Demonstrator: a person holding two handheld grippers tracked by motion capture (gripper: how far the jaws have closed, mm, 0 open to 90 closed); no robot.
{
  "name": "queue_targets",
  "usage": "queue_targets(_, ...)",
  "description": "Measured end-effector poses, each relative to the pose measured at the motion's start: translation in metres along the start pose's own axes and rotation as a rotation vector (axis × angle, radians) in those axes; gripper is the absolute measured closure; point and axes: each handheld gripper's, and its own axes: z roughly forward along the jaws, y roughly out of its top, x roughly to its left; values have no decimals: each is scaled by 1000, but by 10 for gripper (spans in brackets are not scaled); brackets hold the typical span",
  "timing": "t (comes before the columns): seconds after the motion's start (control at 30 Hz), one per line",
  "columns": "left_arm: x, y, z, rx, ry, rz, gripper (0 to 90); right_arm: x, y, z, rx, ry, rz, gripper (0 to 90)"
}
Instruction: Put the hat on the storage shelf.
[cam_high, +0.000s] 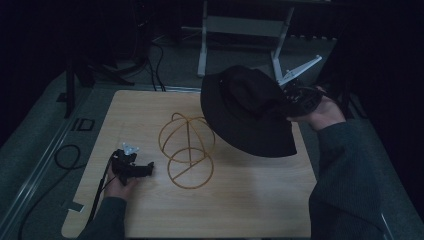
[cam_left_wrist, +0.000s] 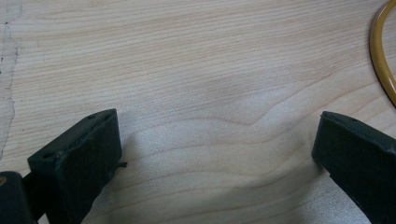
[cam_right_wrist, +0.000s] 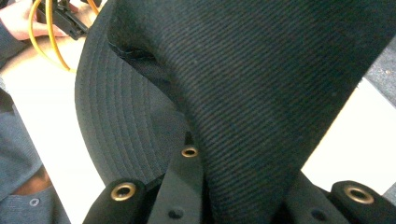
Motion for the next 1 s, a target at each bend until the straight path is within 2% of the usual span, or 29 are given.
queue_targets(0.43,0,0,0,1,-1,-1,15,3,4,-6,0,5,-13,872)
queue_targets(1.0,0,0,0,1,-1,0,15,9,9,-14,-26,24,-43,871)
